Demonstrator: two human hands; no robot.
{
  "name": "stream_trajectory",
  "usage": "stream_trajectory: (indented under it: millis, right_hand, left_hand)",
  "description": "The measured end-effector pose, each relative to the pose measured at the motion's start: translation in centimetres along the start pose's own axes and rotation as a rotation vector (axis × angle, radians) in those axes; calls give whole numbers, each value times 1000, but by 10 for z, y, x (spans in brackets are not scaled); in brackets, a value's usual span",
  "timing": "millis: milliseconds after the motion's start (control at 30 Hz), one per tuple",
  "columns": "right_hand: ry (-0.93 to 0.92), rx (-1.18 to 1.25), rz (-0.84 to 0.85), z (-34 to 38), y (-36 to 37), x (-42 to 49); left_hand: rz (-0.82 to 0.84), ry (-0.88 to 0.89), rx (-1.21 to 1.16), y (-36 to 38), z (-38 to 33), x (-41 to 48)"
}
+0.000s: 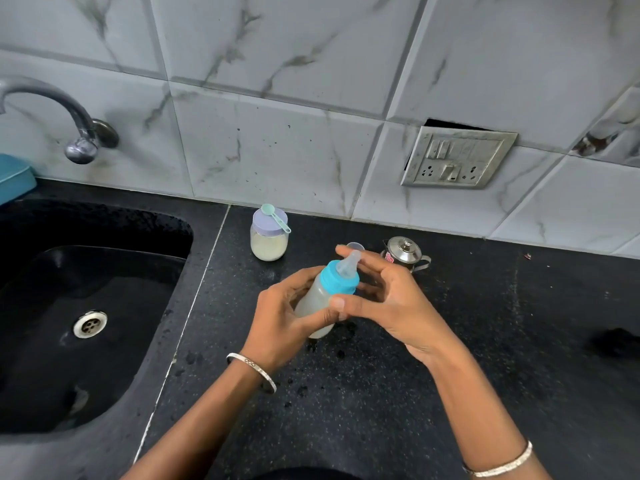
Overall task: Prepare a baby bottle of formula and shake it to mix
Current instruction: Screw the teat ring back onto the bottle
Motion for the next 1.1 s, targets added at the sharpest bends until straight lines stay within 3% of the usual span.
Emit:
stream_trajectory:
  millis: [133,267,367,533,700,800,933,1100]
  right_hand:
    - [-56,159,127,6,7,-2]
    - [-73,181,33,2,7,2]
    - [-71,188,-158,-13,6,2]
    - [-105,217,-419,-26,16,-8]
    - [-106,45,-537,-24,23,-19]
    - [-60,78,-479,-27,15,-15]
    - [11,147,-124,-35,17,-3]
    - [10,188,77,-26,28,-5]
  left_hand:
    - [248,-38,-175,14,-1,2]
    - [300,-47,-218,20,-2,1]
    - [226,3,-135,18,-8,0]
    - [-97,83,172,7,-3,-8]
    - [-254,135,409,8,1,-9]
    - [-126,70,189,6,5,-4]
    - [189,-71,-145,14,18,3]
    - [376,-73,-90,16,15,3]
Point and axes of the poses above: each hand's wrist, its own x-axis towards the middle knuckle, its own y-axis out of the palm, z = x × y, the point moved 9 cm from there along x, towards the middle knuckle, and after that the axes turned 9 degrees about -y, right-handed, at the moved point
